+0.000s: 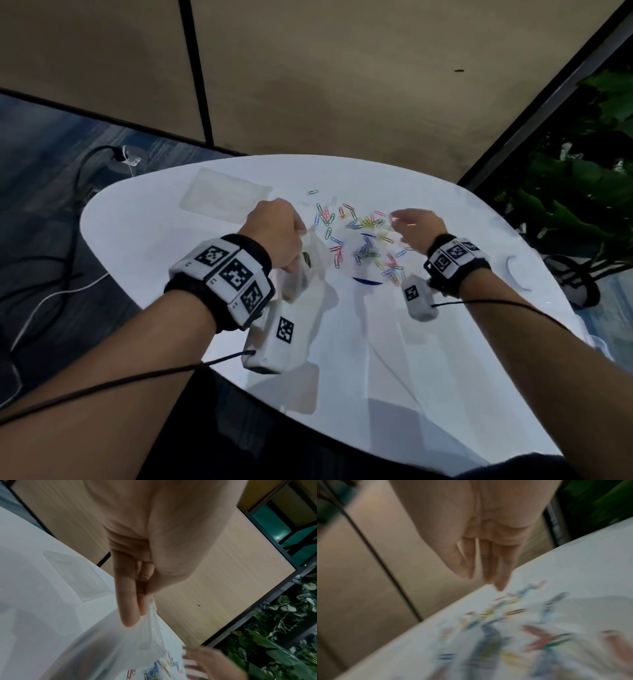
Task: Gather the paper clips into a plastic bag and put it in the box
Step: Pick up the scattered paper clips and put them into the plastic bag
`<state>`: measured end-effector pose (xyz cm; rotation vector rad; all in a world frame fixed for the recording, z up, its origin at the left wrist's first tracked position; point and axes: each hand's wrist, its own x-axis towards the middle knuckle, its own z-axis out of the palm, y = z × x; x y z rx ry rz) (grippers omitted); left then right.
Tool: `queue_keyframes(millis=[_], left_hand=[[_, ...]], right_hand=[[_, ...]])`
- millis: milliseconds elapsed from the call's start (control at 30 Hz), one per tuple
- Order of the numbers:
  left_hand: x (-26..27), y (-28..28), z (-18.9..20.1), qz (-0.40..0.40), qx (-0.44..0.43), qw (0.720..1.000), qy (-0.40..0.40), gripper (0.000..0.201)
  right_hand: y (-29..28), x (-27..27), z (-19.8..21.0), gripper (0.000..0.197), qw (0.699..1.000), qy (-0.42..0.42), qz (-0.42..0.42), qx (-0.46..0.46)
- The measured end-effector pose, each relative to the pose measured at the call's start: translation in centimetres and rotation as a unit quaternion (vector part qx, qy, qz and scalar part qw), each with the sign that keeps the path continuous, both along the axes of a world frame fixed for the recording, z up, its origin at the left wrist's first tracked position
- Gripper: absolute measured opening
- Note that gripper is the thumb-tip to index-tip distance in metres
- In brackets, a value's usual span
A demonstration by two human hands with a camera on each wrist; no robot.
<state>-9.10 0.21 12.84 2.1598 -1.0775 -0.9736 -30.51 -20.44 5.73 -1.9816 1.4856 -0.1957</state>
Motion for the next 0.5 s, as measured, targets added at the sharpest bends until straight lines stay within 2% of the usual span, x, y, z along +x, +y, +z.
queue_keyframes(millis=[33, 67, 200, 333, 433, 500], left_hand=[[0.4, 0.2, -0.1, 0.004, 0.001, 1.000, -0.004, 0.026], [0.8, 0.4, -0.2, 0.008, 0.002, 1.000, -0.009, 0.026], [2.1, 0.9, -0.5, 0.014, 0.006, 0.999, -0.036, 0.028], [2.5, 0.8, -0.4, 0.021, 0.000, 0.999, -0.050, 0.030], [2.3, 0.6, -0.6, 0.020, -0.001, 0.998, -0.055, 0.030], [2.1, 0.4, -0.7, 0.018, -0.002, 0.998, -0.055, 0.028]], right_hand=[[-1.6, -1.0, -1.9, 0.042, 0.995, 0.100, -0.021, -0.005], [-2.6, -1.6, -3.4, 0.052, 0.986, 0.159, -0.041, 0.004], [-5.3, -0.8, -7.6, 0.069, 0.981, 0.190, -0.042, 0.028], [-5.2, 2.9, -7.5, 0.056, 0.988, 0.152, 0.012, -0.040], [-4.6, 4.8, -7.1, 0.054, 0.966, 0.216, 0.125, -0.063], [-3.7, 5.3, -6.9, 0.044, 0.946, 0.251, 0.181, -0.094]])
